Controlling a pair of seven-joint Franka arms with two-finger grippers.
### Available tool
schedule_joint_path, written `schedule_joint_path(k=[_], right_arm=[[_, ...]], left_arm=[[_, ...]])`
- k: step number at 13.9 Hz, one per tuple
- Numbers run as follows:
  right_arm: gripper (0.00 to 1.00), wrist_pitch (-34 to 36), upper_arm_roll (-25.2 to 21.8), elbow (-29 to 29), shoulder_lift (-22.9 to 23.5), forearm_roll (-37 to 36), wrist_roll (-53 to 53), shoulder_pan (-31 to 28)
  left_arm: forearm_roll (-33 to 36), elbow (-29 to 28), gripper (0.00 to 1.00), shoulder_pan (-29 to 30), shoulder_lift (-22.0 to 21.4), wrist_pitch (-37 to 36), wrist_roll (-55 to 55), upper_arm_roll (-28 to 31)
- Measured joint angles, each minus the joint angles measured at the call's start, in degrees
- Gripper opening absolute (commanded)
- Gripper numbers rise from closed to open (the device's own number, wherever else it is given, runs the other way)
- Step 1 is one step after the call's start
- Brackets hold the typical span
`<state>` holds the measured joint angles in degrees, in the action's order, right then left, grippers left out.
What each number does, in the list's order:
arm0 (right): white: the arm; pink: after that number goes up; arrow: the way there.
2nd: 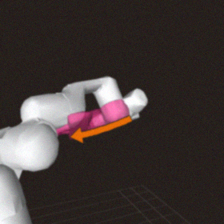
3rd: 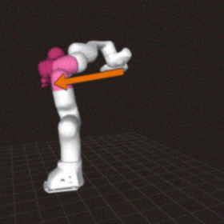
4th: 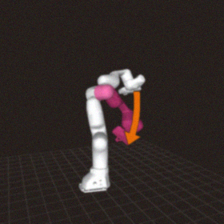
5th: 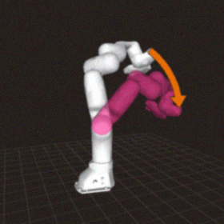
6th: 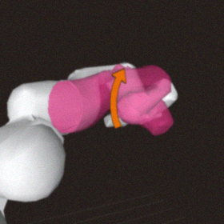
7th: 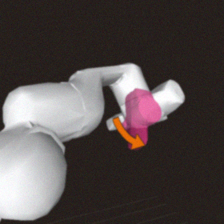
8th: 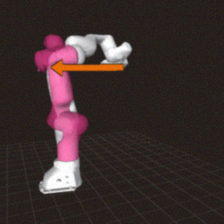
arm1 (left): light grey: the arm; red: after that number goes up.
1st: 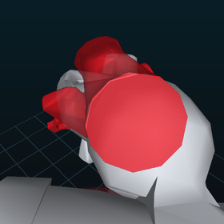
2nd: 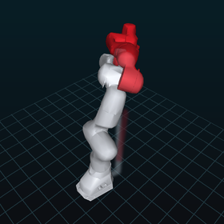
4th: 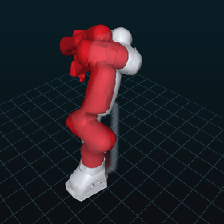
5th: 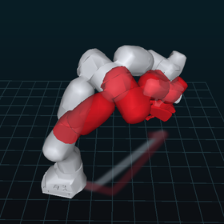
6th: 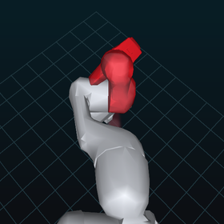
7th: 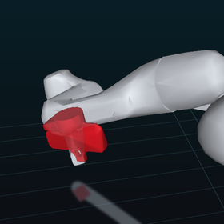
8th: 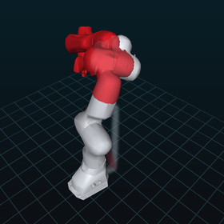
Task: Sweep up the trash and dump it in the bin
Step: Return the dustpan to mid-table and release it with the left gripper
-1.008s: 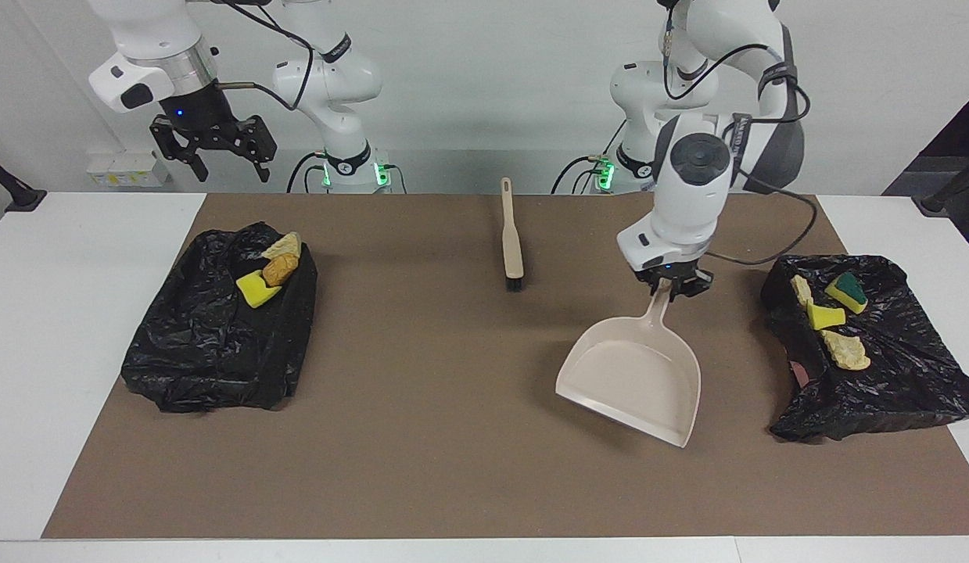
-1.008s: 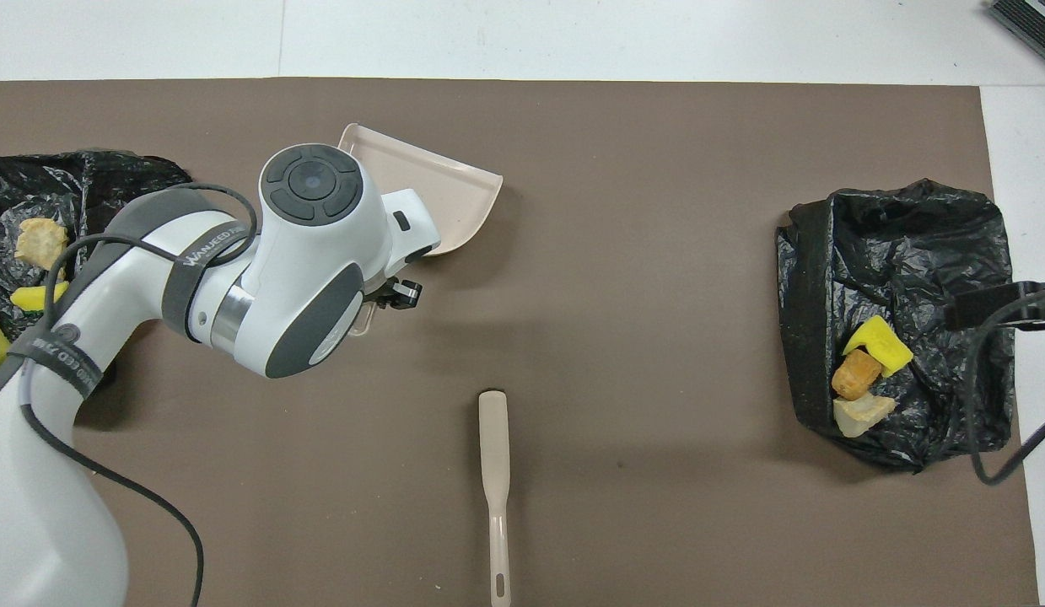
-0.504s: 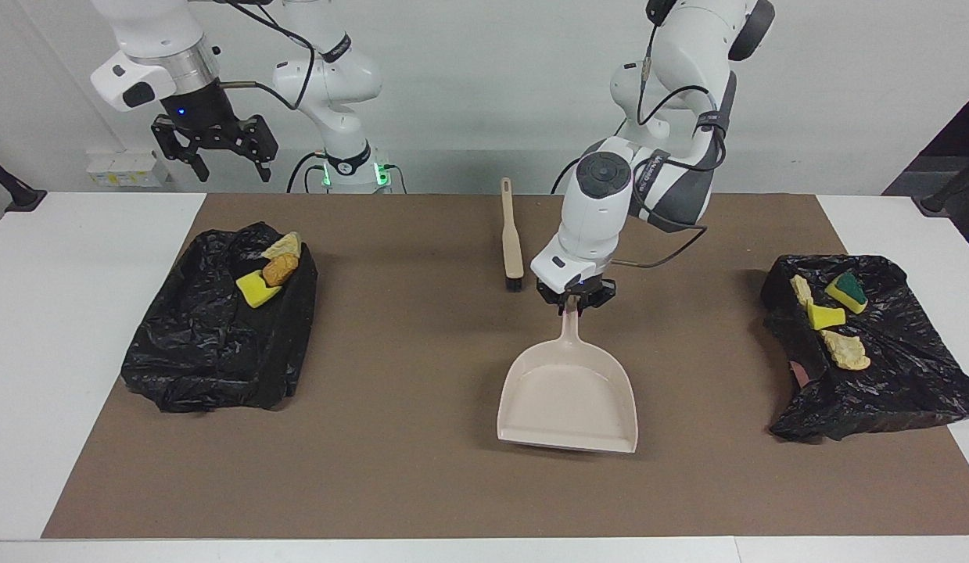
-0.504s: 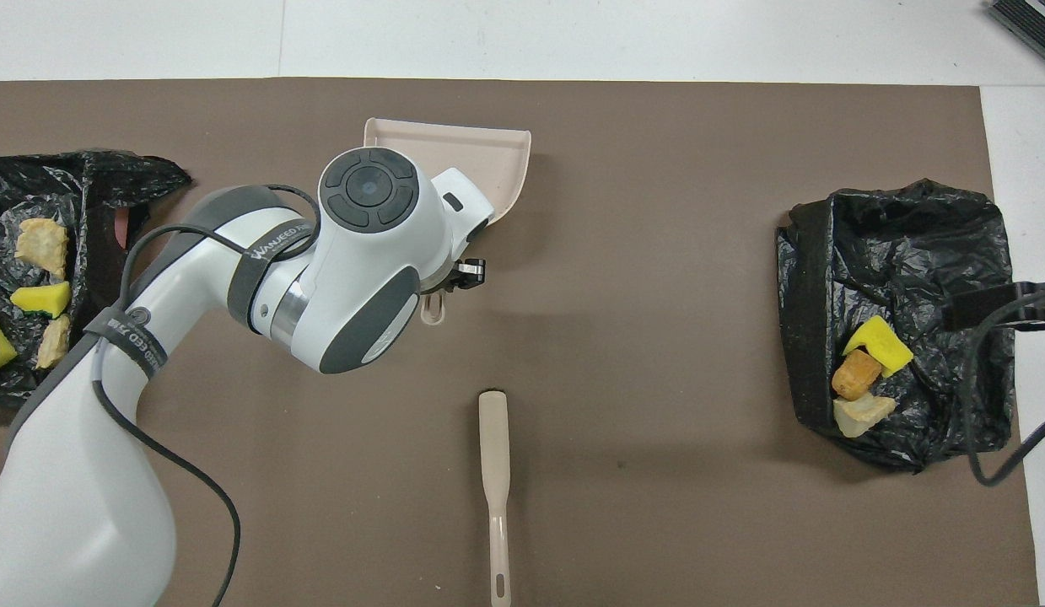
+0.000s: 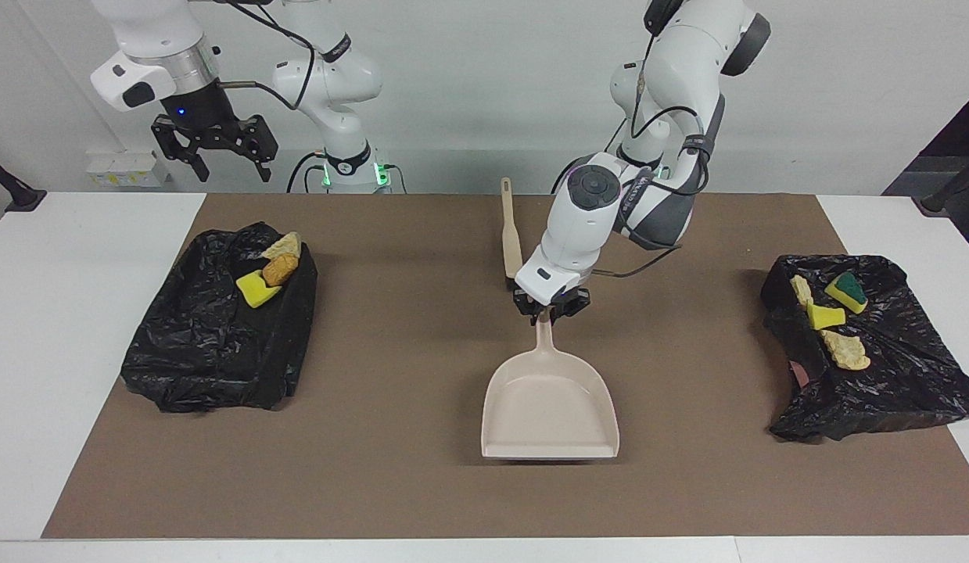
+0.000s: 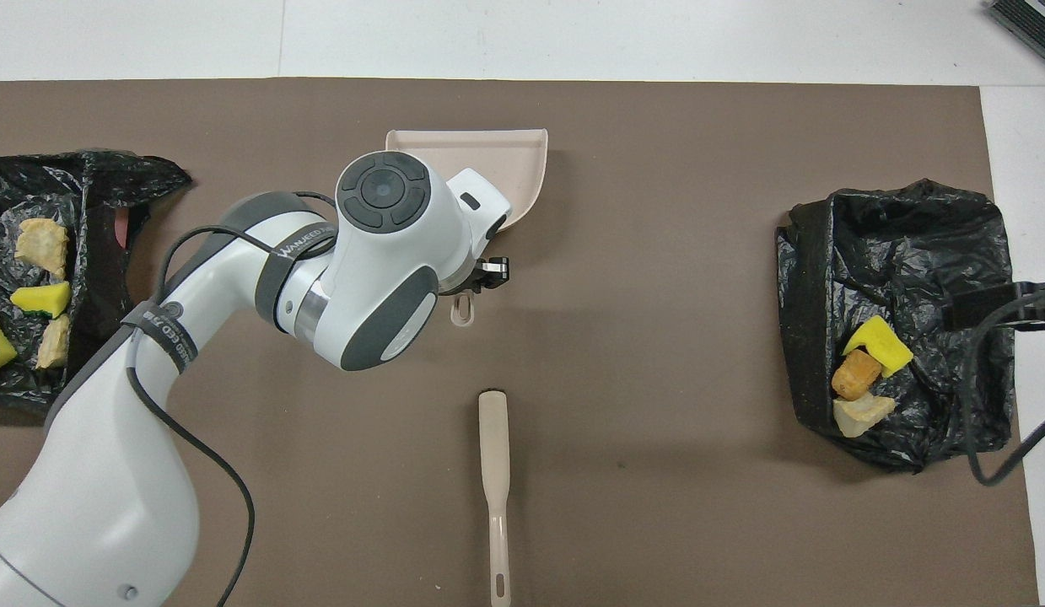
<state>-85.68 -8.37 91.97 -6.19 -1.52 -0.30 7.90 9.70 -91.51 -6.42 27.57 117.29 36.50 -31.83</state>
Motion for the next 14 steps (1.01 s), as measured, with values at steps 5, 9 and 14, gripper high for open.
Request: schedule_joint_path(k=[5, 9, 14], right_arm=[[1.00, 0.0, 0.0, 0.0, 0.0, 0.0, 0.0, 0.0], [1.00, 0.0, 0.0, 0.0, 0.0, 0.0, 0.0, 0.0], [1.00, 0.0, 0.0, 0.0, 0.0, 0.0, 0.0, 0.0]], left_arm=[[0.0, -1.2, 0.13, -1.6, 1.9, 3.0, 2.2, -0.2], [0.0, -3.4, 0.84, -1.7, 1.9, 4.2, 2.2, -0.3], [0.0, -3.3, 1.00, -1.7, 0.6, 3.1, 2.2, -0.2]])
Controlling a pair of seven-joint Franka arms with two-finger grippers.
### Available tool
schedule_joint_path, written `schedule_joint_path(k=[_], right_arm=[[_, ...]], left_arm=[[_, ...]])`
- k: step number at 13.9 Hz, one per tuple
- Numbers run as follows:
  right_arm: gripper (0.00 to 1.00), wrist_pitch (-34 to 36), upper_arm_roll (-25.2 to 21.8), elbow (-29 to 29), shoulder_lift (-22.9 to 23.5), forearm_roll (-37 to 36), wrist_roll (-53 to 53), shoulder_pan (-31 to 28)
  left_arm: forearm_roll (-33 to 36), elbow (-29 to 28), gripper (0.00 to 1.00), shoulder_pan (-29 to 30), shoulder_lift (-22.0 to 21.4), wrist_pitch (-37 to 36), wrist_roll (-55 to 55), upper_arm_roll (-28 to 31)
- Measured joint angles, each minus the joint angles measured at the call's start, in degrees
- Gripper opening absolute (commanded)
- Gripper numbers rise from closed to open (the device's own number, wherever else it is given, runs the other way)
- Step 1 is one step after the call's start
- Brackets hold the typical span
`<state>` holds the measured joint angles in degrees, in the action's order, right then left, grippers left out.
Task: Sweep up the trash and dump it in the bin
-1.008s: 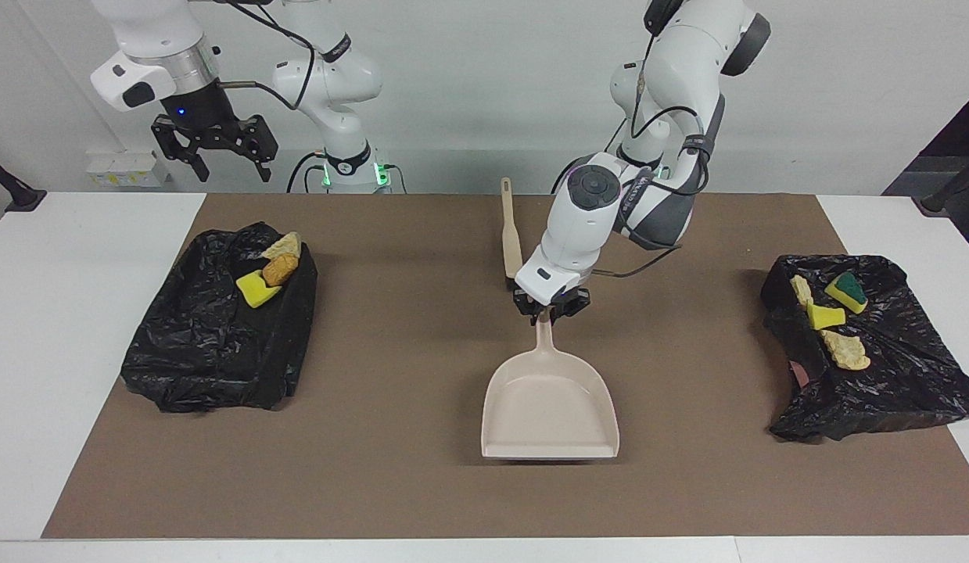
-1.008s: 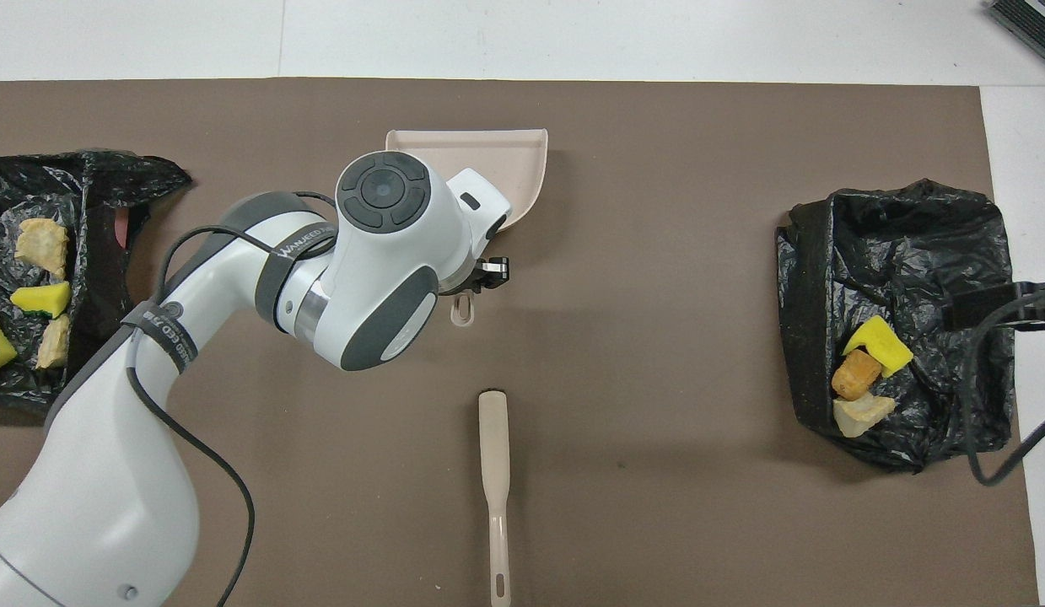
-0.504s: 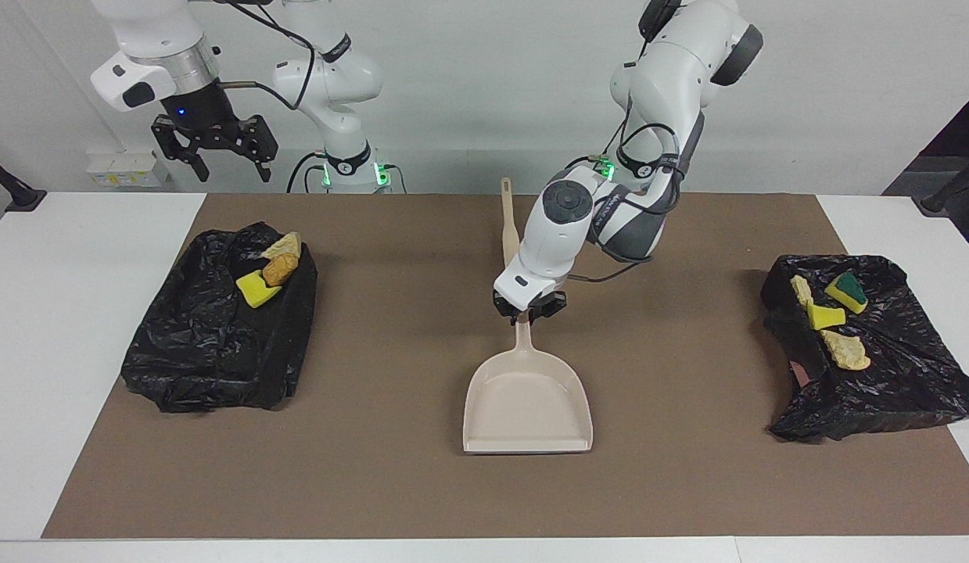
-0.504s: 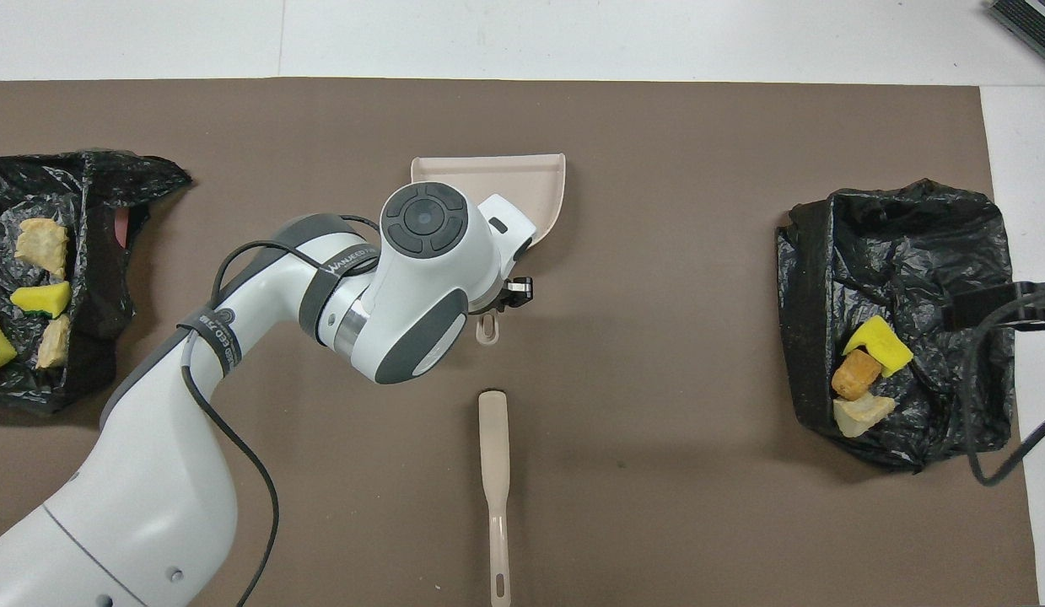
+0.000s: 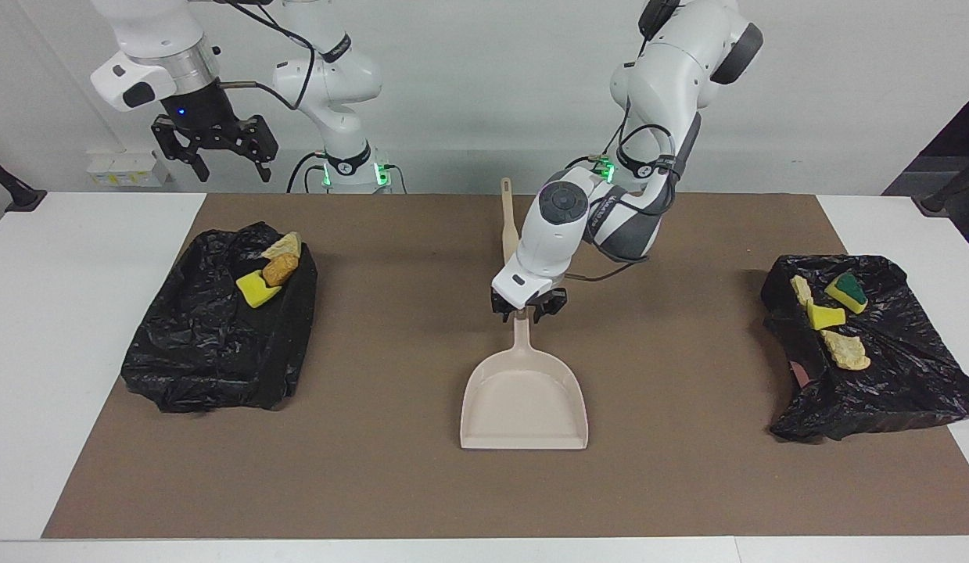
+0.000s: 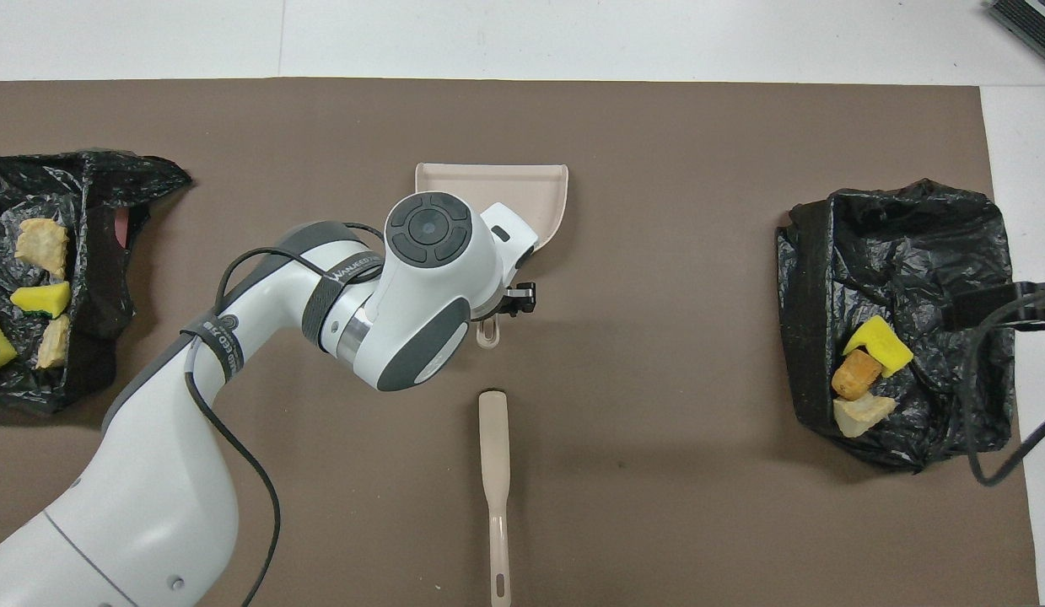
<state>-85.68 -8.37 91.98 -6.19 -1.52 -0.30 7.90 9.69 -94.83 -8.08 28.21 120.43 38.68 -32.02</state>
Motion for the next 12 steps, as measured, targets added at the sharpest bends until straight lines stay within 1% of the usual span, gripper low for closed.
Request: schedule_joint_path(k=[2, 4, 6, 8, 12], right_arm=[[1.00, 0.0, 0.0, 0.0, 0.0, 0.0, 0.0, 0.0], [1.00, 0.0, 0.0, 0.0, 0.0, 0.0, 0.0, 0.0], [1.00, 0.0, 0.0, 0.0, 0.0, 0.0, 0.0, 0.0], [1.00, 0.0, 0.0, 0.0, 0.0, 0.0, 0.0, 0.0], [1.00, 0.0, -1.2, 0.0, 0.0, 0.0, 0.0, 0.0]], left_arm=[[0.0, 0.0, 1.00, 0.0, -2.3, -2.6, 0.0, 1.2], [0.0, 0.0, 1.00, -0.1, -5.6, -6.5, -0.1, 4.5], [0.0, -0.2, 1.00, -0.2, -8.9, -8.6, -1.6, 8.2], [0.0, -1.5, 1.00, -0.3, -12.5, -9.4, -6.7, 12.3], [0.0, -5.6, 1.00, -0.3, -21.6, -12.8, -18.9, 21.4]])
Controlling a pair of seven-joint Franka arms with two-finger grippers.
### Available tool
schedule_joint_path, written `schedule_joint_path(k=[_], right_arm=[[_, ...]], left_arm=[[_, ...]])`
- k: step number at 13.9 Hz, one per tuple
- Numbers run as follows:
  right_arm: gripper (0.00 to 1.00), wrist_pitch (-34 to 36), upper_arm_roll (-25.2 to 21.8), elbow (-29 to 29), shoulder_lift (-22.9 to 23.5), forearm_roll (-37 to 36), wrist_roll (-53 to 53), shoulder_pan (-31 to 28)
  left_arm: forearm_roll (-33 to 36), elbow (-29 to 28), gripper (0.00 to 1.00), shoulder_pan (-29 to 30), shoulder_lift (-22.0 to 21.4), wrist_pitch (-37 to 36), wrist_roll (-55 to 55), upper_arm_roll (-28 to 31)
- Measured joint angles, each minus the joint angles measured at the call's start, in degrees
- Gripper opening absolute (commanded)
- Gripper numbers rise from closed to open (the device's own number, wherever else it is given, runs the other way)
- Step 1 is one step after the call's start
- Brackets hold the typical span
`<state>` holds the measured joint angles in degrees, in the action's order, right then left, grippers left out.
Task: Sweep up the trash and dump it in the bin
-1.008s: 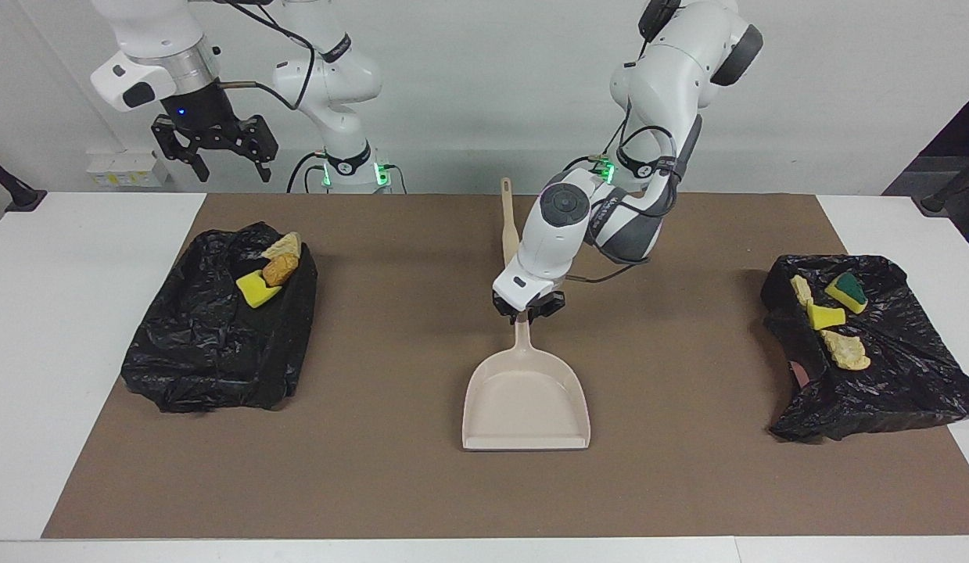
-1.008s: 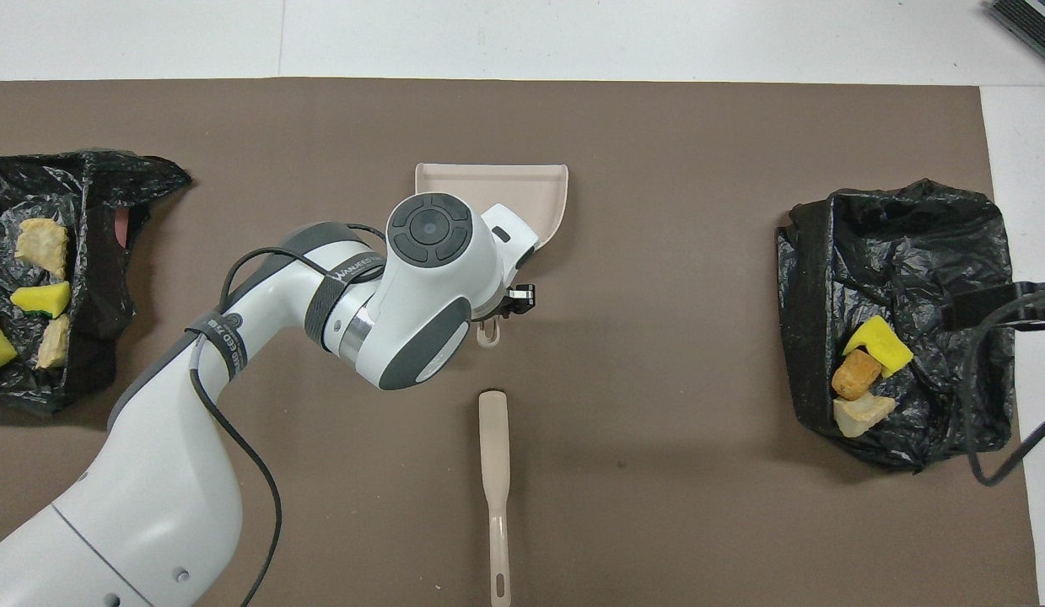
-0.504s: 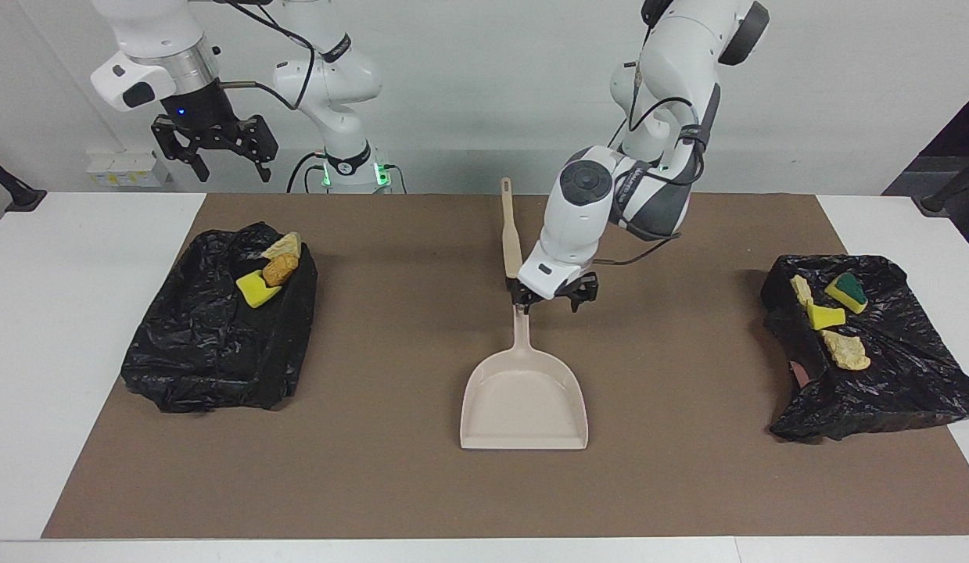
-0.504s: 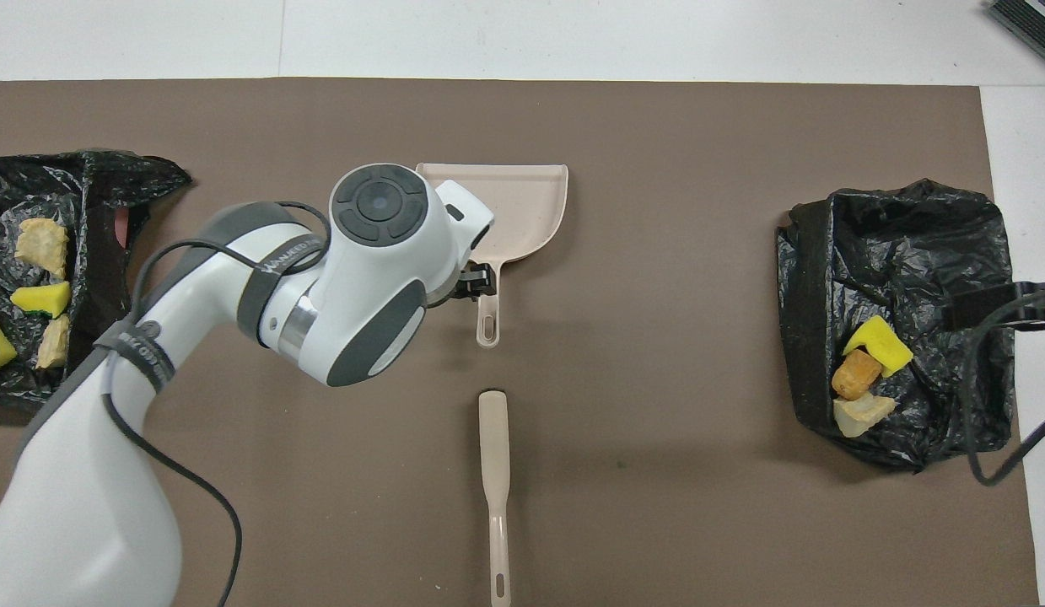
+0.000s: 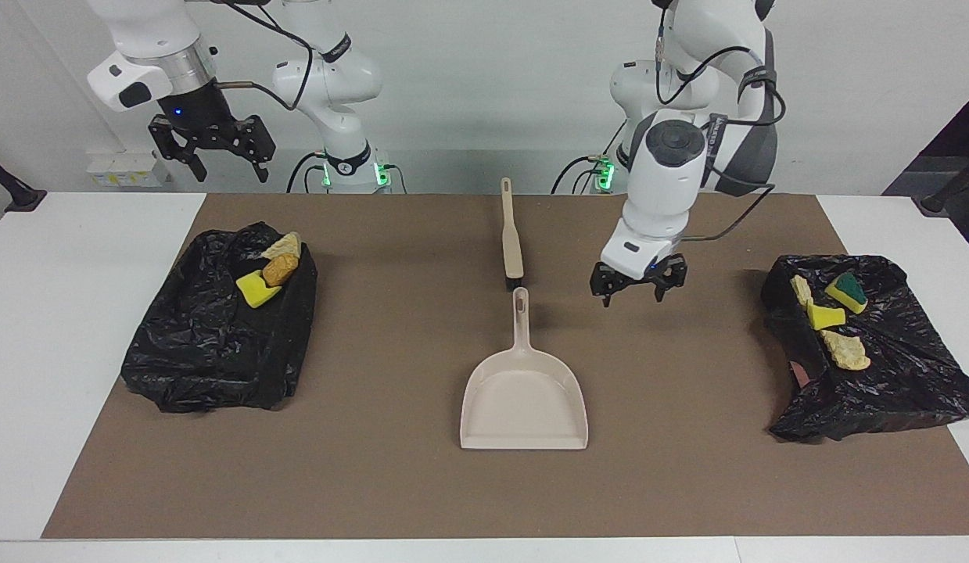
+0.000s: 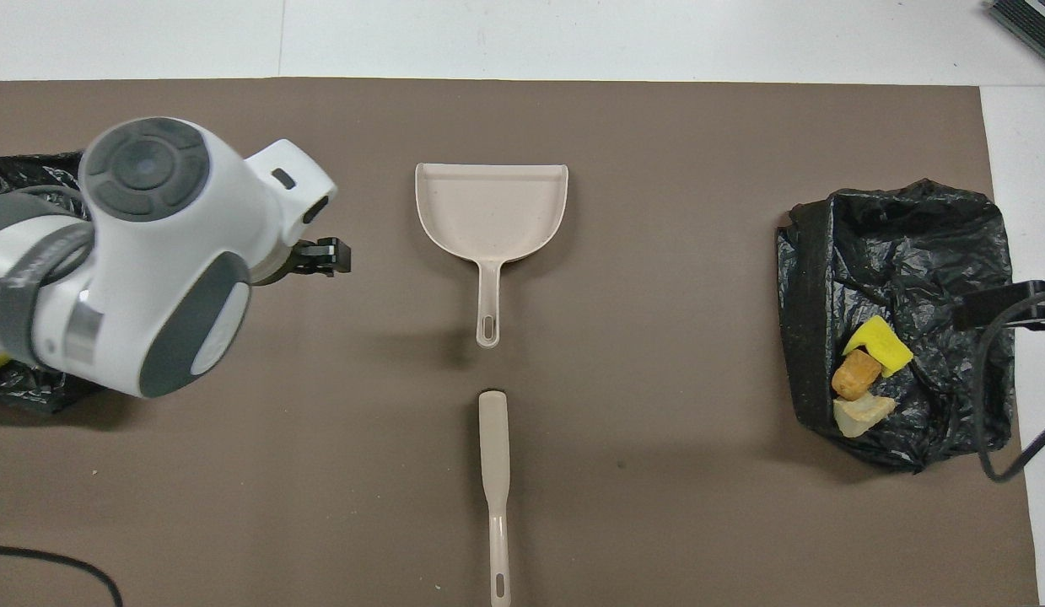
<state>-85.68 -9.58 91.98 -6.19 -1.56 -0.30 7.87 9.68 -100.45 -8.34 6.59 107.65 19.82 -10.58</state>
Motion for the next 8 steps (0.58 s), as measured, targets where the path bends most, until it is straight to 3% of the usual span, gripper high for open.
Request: schedule_joint_path(k=[4, 8], right_arm=[[1.00, 0.0, -0.1, 0.0, 0.0, 0.0, 0.0, 0.0], [1.00, 0.0, -0.1, 0.0, 0.0, 0.0, 0.1, 0.2]], left_arm=[[-0.6, -0.2, 1.00, 0.4, -6.2, -1.7, -9.2, 7.5], [-5.0, 5.3, 1.00, 3.8, -7.3, -4.1, -16.2, 9.5]])
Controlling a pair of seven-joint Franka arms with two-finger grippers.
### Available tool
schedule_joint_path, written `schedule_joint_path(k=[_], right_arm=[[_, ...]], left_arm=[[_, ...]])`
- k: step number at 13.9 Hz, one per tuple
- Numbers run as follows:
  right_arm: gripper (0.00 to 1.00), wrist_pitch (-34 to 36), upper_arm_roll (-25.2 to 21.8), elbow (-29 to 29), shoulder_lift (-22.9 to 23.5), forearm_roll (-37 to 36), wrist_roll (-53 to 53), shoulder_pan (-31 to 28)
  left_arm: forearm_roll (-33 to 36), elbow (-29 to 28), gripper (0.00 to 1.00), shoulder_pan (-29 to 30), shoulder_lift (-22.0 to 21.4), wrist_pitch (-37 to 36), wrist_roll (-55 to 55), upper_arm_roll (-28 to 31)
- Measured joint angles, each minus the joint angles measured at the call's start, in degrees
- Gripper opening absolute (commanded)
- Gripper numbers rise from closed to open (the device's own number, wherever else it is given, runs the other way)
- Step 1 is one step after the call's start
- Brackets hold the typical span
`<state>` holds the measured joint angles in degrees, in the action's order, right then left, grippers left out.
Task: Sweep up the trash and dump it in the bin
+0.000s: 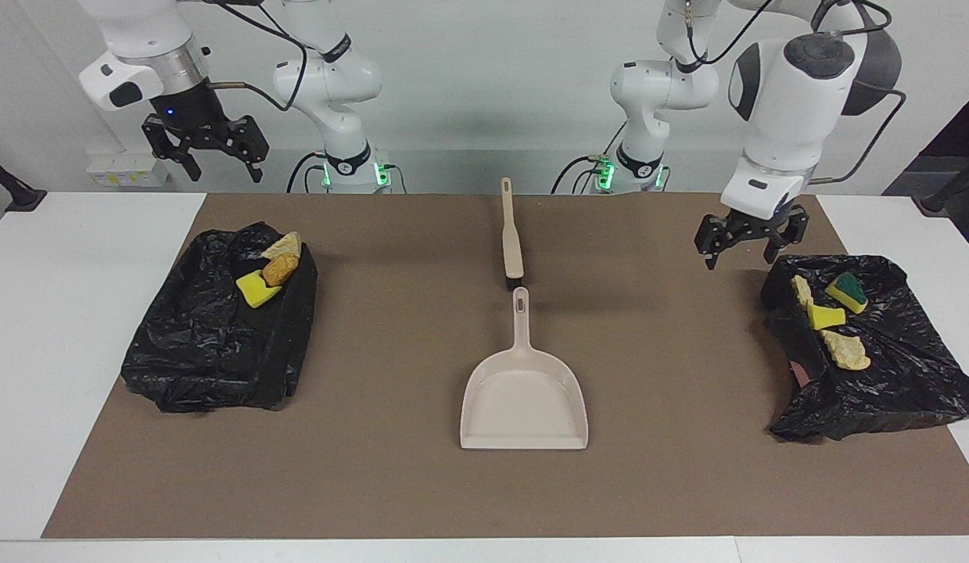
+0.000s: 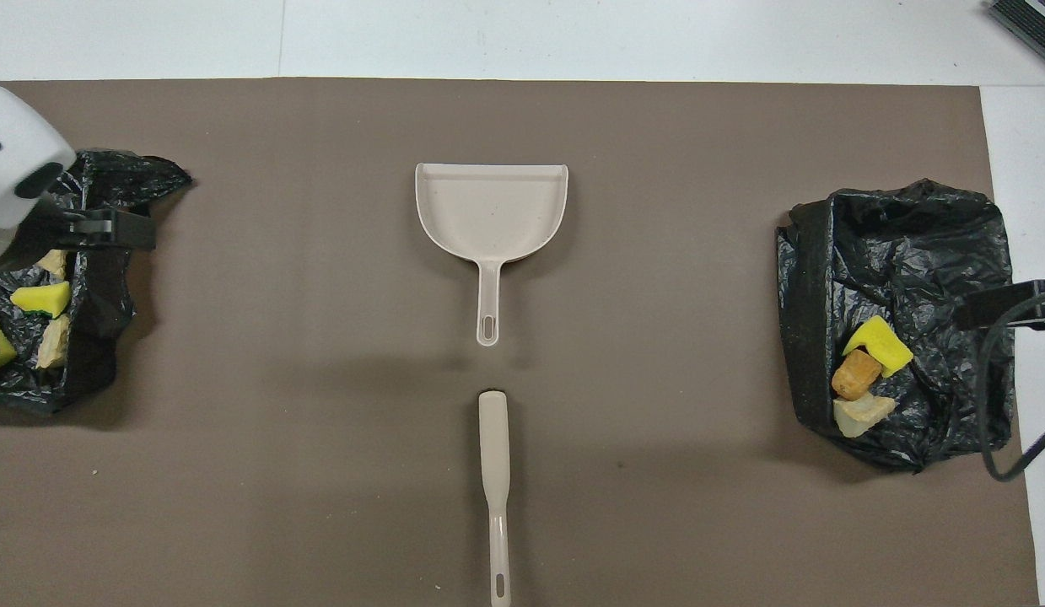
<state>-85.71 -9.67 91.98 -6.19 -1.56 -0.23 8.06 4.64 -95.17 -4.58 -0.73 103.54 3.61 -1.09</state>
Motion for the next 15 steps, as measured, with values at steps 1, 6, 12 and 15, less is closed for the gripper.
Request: schedule_joint_path(k=[1, 6, 12, 15], right_arm=[[1.00, 0.0, 0.0, 0.0, 0.0, 0.0, 0.0, 0.1], [1.00, 0.0, 0.0, 0.0, 0.0, 0.0, 0.0, 0.7], [1.00, 0.0, 0.0, 0.0, 0.0, 0.0, 0.0, 0.5], [1.00, 0.0, 0.1, 0.0, 0.0, 0.0, 0.1, -0.5]], left_arm=[[-1.4, 1.4, 1.00, 0.1, 0.0, -1.1, -1.5, 1.3], [-2.9, 8.8, 1.00, -0.7, -0.2, -14.2, -6.3, 4.8], [-4.3, 10.9, 1.00, -2.2, -0.6, -19.0, -6.5, 5.4], [-5.1, 10.9, 1.00, -2.2, -0.8, -19.0, -6.5, 6.4]])
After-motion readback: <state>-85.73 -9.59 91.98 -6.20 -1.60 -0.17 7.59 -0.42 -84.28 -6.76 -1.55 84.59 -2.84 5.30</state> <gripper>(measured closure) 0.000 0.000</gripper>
